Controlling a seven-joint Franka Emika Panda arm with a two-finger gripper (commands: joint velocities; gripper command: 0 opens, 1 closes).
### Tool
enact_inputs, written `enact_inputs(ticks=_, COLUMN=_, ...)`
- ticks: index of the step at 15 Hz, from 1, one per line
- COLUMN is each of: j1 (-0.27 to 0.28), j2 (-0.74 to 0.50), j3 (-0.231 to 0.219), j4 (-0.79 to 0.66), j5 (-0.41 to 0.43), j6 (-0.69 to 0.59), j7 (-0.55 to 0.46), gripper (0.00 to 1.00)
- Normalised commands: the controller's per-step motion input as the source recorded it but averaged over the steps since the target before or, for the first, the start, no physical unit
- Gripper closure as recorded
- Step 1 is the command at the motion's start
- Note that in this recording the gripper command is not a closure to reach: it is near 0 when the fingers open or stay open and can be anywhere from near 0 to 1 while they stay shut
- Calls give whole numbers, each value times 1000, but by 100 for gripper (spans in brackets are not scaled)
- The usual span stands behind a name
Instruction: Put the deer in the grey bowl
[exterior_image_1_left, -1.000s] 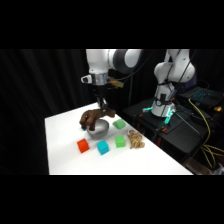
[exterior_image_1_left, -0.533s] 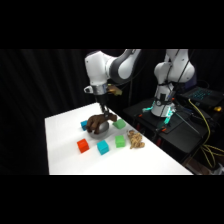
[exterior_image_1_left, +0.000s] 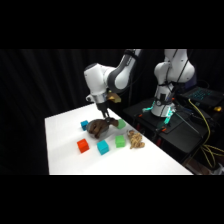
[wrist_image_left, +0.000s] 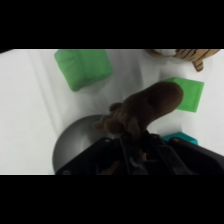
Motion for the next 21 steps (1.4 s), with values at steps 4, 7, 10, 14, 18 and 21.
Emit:
enact_inputs(ticks=4, j1=-90, j2=-67, j3=-52, j4=183, j5=83, j6=-201, j7=-93, gripper=0)
enact_inputs(ticks=7, j1=-68, j2=-164, j3=-54, j4=180, j5=56, j6=-296, j7=-101, gripper=0)
enact_inputs(ticks=10, j1=-27, j2=-258, j3=-35, j4=157, j5=15, j6=-372, j7=-90, gripper=0)
enact_inputs(ticks=14, j1=-34, j2=-482, j3=-49, j4=120, j5=-42, j6=-465, j7=-138, gripper=0)
enact_inputs(ticks=18, j1=-13, j2=-398, j3=-33, j4=224, j5=-157, j6=-455, j7=12, gripper=0)
enact_inputs(ticks=21, j1=9, j2=-52, j3=14, j4=313, j5=-162, j6=-303, j7=136, gripper=0)
